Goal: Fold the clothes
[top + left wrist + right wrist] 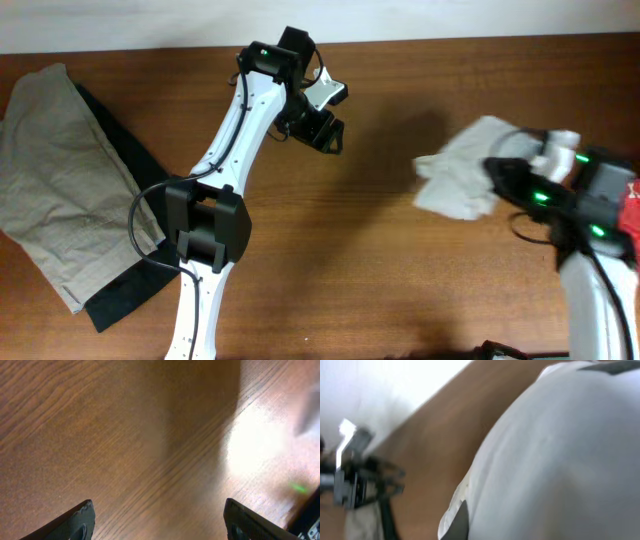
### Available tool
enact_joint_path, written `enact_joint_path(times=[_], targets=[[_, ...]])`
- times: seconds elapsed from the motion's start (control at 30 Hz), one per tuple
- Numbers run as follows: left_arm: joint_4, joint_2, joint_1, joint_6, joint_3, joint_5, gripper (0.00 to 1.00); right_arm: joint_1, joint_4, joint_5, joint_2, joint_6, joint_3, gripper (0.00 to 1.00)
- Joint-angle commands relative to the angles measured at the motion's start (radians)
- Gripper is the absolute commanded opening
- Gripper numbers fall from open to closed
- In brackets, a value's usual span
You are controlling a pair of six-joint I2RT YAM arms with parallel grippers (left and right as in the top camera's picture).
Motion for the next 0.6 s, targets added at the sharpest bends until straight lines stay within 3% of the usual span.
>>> enact_joint_path(times=[0.0,0.13,0.33,0.57], targets=[[0.001,0.006,0.007,0.016,0.004,0.01,0.82,-0.203,-0.042,-0.019,-0.054,-0.015,0.005,0.04],[-0.003,0.006,0.007,0.016,0.004,0.01,0.82,-0.474,0.012,-0.136,-0.014,-0.044,0.092,0.04],[-0.01,0.006,0.007,0.016,0.004,0.011,0.82,-0.609,0.012,-0.278,0.341,-0.044,0.513,0.04],[-0.026,0.006,0.007,0.016,0.004,0.011,0.81,-0.771,0.214,-0.263,0.633,-0.115,0.568,0.04]])
